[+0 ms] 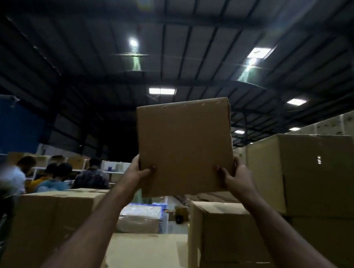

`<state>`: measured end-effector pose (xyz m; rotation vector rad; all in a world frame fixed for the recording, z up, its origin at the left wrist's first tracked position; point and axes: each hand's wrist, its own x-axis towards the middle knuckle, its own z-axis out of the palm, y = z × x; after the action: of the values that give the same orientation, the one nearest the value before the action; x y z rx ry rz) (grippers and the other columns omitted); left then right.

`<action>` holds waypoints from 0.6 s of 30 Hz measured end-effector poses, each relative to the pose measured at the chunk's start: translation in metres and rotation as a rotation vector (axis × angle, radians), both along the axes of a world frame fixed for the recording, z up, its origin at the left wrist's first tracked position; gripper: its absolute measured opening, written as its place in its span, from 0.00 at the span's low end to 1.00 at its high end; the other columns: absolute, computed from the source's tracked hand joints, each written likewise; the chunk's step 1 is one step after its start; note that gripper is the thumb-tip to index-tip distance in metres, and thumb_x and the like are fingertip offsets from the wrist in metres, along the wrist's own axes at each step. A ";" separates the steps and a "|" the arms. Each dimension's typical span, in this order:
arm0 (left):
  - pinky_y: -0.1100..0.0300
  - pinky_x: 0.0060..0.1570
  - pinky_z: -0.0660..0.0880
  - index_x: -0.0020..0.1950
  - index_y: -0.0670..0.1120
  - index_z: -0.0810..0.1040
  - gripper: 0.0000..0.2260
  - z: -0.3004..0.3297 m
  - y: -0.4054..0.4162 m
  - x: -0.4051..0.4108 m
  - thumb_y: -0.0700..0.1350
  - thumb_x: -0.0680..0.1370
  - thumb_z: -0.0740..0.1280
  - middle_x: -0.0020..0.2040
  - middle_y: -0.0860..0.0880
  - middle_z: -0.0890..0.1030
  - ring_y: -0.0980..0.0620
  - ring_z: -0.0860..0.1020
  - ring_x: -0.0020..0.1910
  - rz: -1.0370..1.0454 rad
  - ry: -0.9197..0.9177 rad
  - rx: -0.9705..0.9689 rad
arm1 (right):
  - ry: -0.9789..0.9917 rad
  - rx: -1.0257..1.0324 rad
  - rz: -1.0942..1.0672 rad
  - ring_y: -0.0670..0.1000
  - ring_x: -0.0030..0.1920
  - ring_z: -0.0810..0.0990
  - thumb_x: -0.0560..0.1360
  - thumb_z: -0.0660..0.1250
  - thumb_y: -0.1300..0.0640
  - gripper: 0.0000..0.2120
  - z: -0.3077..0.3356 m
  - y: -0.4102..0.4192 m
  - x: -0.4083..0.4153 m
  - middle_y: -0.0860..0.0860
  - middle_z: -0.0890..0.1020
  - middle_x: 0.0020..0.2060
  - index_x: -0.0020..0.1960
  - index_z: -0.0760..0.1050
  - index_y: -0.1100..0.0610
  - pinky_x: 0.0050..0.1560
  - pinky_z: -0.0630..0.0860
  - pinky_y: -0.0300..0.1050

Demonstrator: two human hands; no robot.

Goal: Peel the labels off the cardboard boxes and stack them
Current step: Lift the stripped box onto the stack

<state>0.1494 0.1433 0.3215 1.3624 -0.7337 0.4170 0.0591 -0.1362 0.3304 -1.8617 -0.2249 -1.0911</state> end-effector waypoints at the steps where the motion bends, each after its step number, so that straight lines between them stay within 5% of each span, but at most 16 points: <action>1: 0.59 0.40 0.80 0.74 0.47 0.67 0.23 0.003 -0.014 0.008 0.36 0.80 0.66 0.67 0.41 0.78 0.50 0.80 0.53 -0.024 -0.004 -0.006 | 0.001 0.001 -0.035 0.55 0.56 0.81 0.77 0.70 0.53 0.25 0.005 -0.013 -0.002 0.53 0.79 0.58 0.72 0.65 0.53 0.54 0.82 0.57; 7: 0.57 0.40 0.82 0.77 0.54 0.67 0.25 0.006 -0.113 0.034 0.38 0.82 0.65 0.63 0.46 0.80 0.48 0.81 0.53 -0.142 0.038 -0.173 | 0.010 -0.016 -0.278 0.56 0.56 0.81 0.74 0.71 0.44 0.27 0.008 -0.082 -0.011 0.57 0.79 0.58 0.65 0.66 0.56 0.52 0.82 0.56; 11: 0.39 0.61 0.77 0.71 0.58 0.71 0.20 -0.017 -0.155 0.051 0.39 0.83 0.64 0.65 0.44 0.80 0.41 0.79 0.61 -0.118 0.022 -0.191 | 0.049 -0.034 -0.371 0.55 0.57 0.80 0.74 0.71 0.46 0.26 -0.007 -0.110 -0.002 0.55 0.80 0.59 0.66 0.67 0.56 0.55 0.81 0.56; 18: 0.43 0.65 0.74 0.78 0.58 0.62 0.24 -0.043 -0.187 0.065 0.45 0.83 0.63 0.67 0.49 0.78 0.47 0.78 0.64 -0.006 -0.039 -0.150 | 0.044 -0.153 -0.588 0.55 0.56 0.78 0.77 0.68 0.45 0.22 -0.034 -0.127 0.014 0.56 0.78 0.56 0.62 0.73 0.60 0.55 0.79 0.50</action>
<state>0.2141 -0.0437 0.2787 1.2135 -0.7238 0.4852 0.0735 -0.2634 0.2968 -2.1519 0.2946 -1.4512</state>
